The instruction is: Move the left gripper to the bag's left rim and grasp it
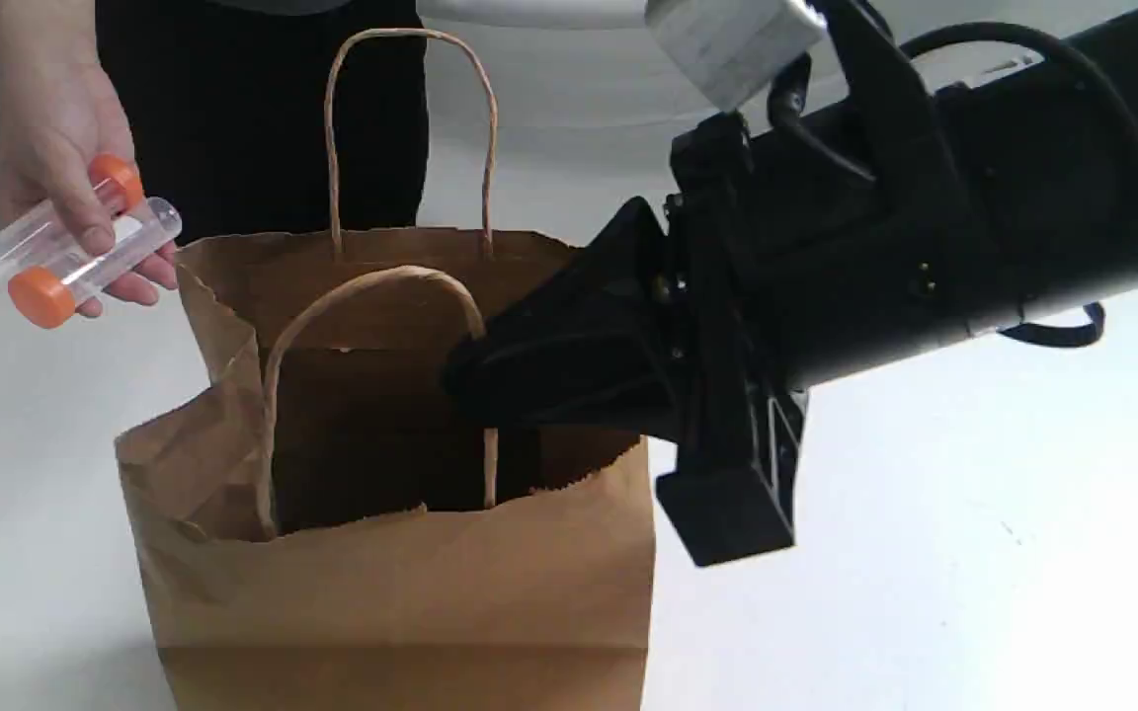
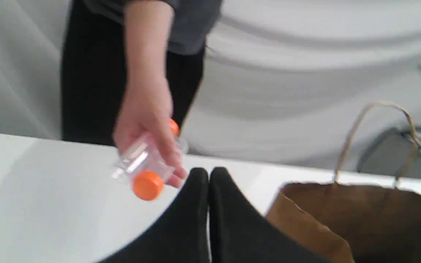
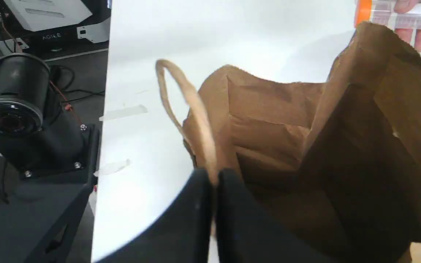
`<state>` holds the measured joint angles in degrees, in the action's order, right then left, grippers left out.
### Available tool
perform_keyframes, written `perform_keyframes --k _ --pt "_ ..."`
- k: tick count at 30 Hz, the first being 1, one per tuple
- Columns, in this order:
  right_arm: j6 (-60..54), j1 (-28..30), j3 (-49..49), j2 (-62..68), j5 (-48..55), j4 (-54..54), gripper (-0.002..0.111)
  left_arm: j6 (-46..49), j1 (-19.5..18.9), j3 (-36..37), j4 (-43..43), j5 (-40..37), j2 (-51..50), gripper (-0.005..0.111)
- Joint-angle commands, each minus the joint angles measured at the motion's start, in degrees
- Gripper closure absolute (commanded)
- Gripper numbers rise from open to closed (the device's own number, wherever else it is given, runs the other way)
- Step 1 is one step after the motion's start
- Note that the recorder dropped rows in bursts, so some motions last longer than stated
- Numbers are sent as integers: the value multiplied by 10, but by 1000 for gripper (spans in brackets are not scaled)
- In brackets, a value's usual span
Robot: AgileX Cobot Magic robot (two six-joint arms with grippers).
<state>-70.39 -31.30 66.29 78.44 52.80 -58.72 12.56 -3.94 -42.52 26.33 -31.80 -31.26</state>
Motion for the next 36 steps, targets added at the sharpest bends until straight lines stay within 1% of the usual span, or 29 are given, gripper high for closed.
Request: perform_keyframes --k 1,2,6,10,13,15,18,20,24,25,29,36 --pt "3 -2 4 0 6 -1 108 183 -1 -72 128 -95 -94 107" --pt "3 -2 4 0 6 -1 108 203 -1 -94 140 -119 -120 107" --pt "19 -2 4 0 6 -1 108 232 -1 -182 138 -205 -215 107" --pt "23 -2 4 0 21 -1 108 261 -1 -261 149 -271 -308 105" --pt "23 -2 4 0 23 -1 108 287 -1 -312 176 -337 -372 102" --pt "23 -2 4 0 23 -1 108 301 -1 -346 191 -382 -422 97" --pt "23 -2 4 0 23 -1 108 304 -1 -383 191 -382 -485 87" --pt "23 -2 4 0 23 -1 108 313 -1 -401 183 -382 -521 77" --pt "23 -2 4 0 23 -1 108 325 -1 -411 179 -382 -567 57" --pt "23 -2 4 0 23 -1 108 329 1 -411 179 -382 -576 53" --pt "23 -2 4 0 23 -1 108 341 20 -411 179 -382 -602 52" --pt "23 -2 4 0 23 -1 108 359 76 -411 167 -382 -622 52"
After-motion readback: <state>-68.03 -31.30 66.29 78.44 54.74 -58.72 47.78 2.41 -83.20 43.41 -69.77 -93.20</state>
